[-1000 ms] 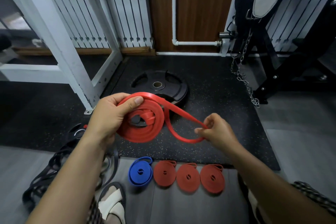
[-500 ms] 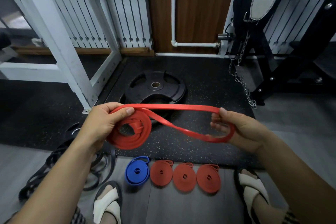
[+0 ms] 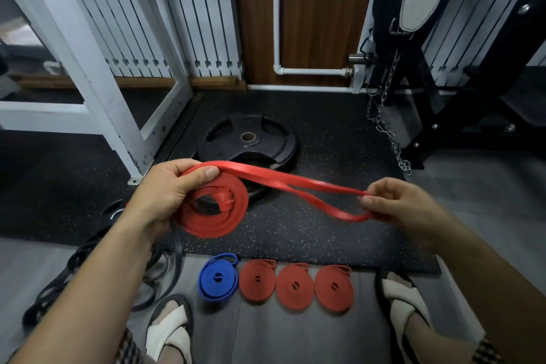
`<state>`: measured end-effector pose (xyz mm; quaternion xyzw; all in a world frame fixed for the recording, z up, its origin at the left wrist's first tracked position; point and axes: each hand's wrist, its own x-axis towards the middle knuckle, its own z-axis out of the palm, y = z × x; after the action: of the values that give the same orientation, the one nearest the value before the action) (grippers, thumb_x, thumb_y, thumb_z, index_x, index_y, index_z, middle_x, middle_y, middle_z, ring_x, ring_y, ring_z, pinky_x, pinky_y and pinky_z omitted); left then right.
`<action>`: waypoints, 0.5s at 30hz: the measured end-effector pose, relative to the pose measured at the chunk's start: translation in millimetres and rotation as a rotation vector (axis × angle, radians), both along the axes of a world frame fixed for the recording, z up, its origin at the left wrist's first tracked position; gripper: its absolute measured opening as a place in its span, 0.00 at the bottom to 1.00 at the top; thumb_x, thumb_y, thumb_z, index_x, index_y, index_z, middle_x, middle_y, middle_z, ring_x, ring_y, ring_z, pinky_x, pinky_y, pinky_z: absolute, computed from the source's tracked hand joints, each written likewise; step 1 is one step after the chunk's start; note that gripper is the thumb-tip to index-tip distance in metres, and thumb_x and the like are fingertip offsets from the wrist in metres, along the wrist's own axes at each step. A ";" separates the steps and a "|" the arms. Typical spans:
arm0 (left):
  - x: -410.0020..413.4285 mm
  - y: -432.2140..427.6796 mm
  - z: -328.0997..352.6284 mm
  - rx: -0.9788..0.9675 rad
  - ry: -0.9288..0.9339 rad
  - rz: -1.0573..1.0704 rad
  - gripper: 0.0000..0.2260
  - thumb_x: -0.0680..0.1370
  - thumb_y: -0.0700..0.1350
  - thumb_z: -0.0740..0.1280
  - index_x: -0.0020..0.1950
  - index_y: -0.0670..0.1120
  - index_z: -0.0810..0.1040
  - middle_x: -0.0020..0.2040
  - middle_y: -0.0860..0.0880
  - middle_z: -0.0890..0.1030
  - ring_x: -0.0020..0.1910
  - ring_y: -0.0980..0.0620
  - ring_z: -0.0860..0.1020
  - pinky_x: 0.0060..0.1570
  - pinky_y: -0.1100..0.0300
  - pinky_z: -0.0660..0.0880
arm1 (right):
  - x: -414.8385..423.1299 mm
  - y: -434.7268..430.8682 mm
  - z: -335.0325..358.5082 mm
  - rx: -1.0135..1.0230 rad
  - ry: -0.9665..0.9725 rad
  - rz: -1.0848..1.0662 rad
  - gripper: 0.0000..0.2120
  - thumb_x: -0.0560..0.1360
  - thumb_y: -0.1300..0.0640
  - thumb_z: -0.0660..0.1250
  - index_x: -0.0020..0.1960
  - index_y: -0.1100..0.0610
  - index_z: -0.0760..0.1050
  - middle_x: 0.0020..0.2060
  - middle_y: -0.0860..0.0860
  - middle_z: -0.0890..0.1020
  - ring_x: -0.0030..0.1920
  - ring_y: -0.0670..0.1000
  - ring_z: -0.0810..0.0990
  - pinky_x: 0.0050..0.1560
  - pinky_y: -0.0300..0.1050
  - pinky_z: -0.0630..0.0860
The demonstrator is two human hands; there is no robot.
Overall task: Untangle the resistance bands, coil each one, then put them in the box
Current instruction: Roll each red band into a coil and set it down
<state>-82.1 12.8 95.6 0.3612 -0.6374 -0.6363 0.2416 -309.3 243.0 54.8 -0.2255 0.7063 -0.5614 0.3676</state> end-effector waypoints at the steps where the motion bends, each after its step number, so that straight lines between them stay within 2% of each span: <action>1: -1.0 1.0 -0.5 -0.006 -0.010 -0.012 0.06 0.64 0.44 0.70 0.38 0.43 0.80 0.28 0.50 0.82 0.26 0.57 0.78 0.28 0.67 0.76 | -0.1 0.6 -1.9 0.011 0.053 -0.055 0.06 0.65 0.62 0.71 0.39 0.58 0.75 0.32 0.52 0.78 0.31 0.46 0.77 0.34 0.37 0.74; 3: -3.7 3.6 -3.6 -0.021 -0.034 -0.040 0.03 0.67 0.41 0.70 0.38 0.43 0.80 0.28 0.50 0.81 0.26 0.58 0.78 0.28 0.68 0.75 | -0.3 0.8 -4.2 -0.037 -0.020 -0.175 0.04 0.71 0.64 0.68 0.40 0.57 0.75 0.33 0.52 0.77 0.30 0.44 0.79 0.29 0.35 0.75; 5: -6.1 5.5 -7.0 -0.053 -0.073 -0.061 0.01 0.70 0.40 0.70 0.39 0.42 0.80 0.29 0.50 0.82 0.27 0.58 0.78 0.29 0.69 0.75 | -1.9 0.0 -2.8 -0.165 -0.255 -0.234 0.04 0.70 0.63 0.70 0.40 0.59 0.75 0.33 0.54 0.78 0.30 0.45 0.81 0.29 0.37 0.78; 6: -6.8 5.8 -8.3 -0.064 -0.092 -0.069 0.01 0.70 0.40 0.70 0.39 0.42 0.80 0.29 0.50 0.82 0.28 0.58 0.78 0.30 0.69 0.75 | -3.0 -0.4 -0.7 -0.239 -0.360 -0.218 0.09 0.63 0.60 0.77 0.38 0.60 0.77 0.33 0.55 0.80 0.30 0.46 0.82 0.31 0.39 0.80; 7: -7.0 5.8 -9.1 -0.065 -0.104 -0.073 0.01 0.70 0.40 0.70 0.39 0.42 0.80 0.29 0.50 0.82 0.28 0.58 0.78 0.30 0.68 0.75 | -4.6 -1.1 1.0 -0.301 -0.449 -0.179 0.17 0.52 0.56 0.83 0.36 0.60 0.79 0.32 0.55 0.81 0.30 0.47 0.82 0.33 0.42 0.81; 8: -6.5 5.3 -9.9 -0.060 -0.109 -0.070 0.01 0.70 0.39 0.70 0.39 0.42 0.80 0.29 0.50 0.82 0.28 0.58 0.78 0.29 0.68 0.75 | -5.6 -1.4 2.6 -0.349 -0.520 -0.138 0.23 0.43 0.53 0.85 0.33 0.59 0.81 0.30 0.54 0.82 0.30 0.47 0.82 0.35 0.45 0.82; 9: -5.7 4.4 -10.6 -0.049 -0.108 -0.060 0.01 0.71 0.39 0.70 0.39 0.42 0.80 0.28 0.50 0.81 0.27 0.58 0.78 0.29 0.68 0.75 | -6.1 -1.4 3.7 -0.382 -0.574 -0.096 0.25 0.39 0.52 0.85 0.31 0.59 0.81 0.29 0.53 0.81 0.30 0.47 0.82 0.38 0.48 0.82; 13: -1.2 1.5 -6.5 0.034 -0.064 -0.017 0.01 0.70 0.38 0.69 0.39 0.41 0.79 0.27 0.49 0.81 0.25 0.57 0.78 0.26 0.67 0.75 | -6.6 1.5 4.7 -0.376 -0.637 0.094 0.20 0.46 0.49 0.84 0.29 0.57 0.78 0.28 0.52 0.78 0.29 0.48 0.78 0.45 0.49 0.82; 15: 0.4 2.9 -0.7 0.053 -0.048 -0.046 0.04 0.67 0.40 0.70 0.39 0.41 0.79 0.28 0.49 0.81 0.25 0.56 0.78 0.25 0.66 0.75 | -4.2 1.5 3.7 -0.205 -0.530 0.116 0.18 0.52 0.47 0.80 0.28 0.56 0.76 0.30 0.52 0.78 0.32 0.49 0.78 0.44 0.46 0.80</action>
<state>-81.7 15.8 94.9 0.3677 -0.6342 -0.6495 0.2018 -313.5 244.5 58.5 -0.1472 0.5111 -0.6471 0.5461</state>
